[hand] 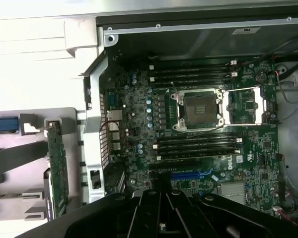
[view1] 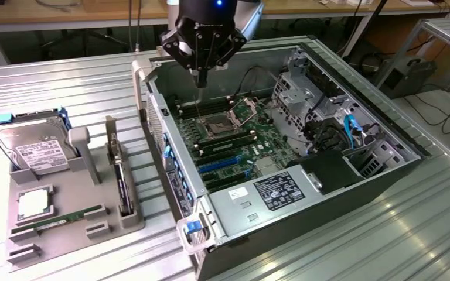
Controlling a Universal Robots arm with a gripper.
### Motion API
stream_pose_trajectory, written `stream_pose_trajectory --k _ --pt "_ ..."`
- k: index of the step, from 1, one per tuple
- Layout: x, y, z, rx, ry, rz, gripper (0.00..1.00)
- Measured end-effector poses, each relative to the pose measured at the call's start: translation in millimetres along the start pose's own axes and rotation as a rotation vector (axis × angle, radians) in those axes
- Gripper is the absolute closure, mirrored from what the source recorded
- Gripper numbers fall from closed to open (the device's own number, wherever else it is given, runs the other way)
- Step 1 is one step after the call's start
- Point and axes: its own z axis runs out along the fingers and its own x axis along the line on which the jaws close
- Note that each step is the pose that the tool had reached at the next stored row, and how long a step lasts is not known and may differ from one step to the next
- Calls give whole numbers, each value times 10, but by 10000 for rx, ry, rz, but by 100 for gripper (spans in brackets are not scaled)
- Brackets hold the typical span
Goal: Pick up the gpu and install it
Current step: 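Reach for the gpu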
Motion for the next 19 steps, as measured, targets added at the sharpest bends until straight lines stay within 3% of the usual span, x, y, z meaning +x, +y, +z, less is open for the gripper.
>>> stream_pose_trajectory --k 4,13,19 --pt "133 -39 -4 -1 0 -4 89" --pt "574 -159 -6 0 0 -5 89" --pt "787 -249 23 -1 1 -4 89"
